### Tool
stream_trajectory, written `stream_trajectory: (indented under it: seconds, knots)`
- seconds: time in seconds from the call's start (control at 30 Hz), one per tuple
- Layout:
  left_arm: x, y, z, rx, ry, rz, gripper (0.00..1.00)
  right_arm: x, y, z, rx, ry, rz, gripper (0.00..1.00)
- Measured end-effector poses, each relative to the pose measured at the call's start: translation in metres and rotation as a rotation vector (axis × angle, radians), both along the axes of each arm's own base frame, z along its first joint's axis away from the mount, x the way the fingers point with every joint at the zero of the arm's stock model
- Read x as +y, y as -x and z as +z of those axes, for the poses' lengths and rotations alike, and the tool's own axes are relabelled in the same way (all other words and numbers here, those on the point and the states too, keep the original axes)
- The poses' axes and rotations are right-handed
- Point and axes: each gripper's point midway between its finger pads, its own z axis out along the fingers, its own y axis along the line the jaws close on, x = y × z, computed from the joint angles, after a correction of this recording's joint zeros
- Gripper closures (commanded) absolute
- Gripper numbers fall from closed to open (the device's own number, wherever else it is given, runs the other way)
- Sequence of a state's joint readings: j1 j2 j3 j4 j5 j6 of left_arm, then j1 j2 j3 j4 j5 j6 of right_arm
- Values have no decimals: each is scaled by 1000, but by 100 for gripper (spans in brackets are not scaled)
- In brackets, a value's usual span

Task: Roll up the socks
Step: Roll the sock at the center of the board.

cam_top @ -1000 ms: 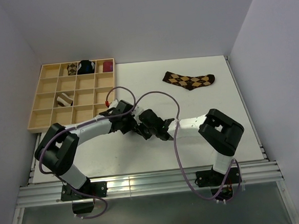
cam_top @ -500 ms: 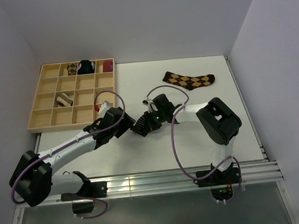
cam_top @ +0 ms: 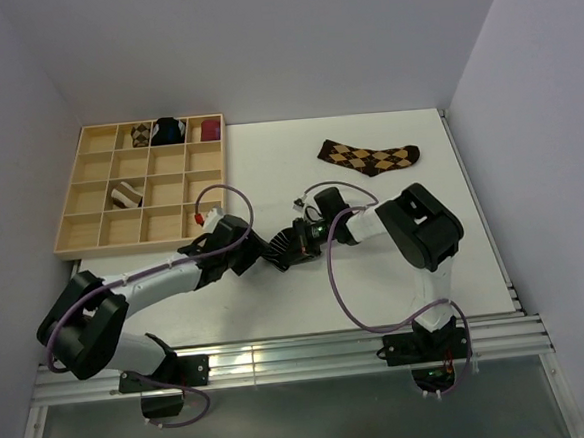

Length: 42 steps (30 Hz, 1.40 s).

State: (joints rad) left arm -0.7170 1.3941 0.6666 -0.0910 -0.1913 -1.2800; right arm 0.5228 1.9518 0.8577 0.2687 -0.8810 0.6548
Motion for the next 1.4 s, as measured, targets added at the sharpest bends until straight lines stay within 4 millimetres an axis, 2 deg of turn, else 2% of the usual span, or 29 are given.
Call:
stream_trajectory:
  seconds: [0.23,0.63,0.97,1.17,1.3,1.4]
  knots:
    - [-3,1,-17,37,-16,-10,39,-3,0,-1,49,-37,-24,100]
    - [-5,0,-16,8,31,4,31,-9,2,-3,105,-74,-58,100]
    - [-3,2,-15,-26,66,4,44,-10,2,-3,128,-84,-68,100]
    - [-7,2,-24,-10,61,-8,46,-10,2,-3,129,-85,-68,100]
    - [-14,-2,-28,7,57,-17,47,-10,2,-3,129,-84,-68,100]
    - [-21,-6,-30,19,58,-26,52,-11,2,-4,129,-82,-67,100]
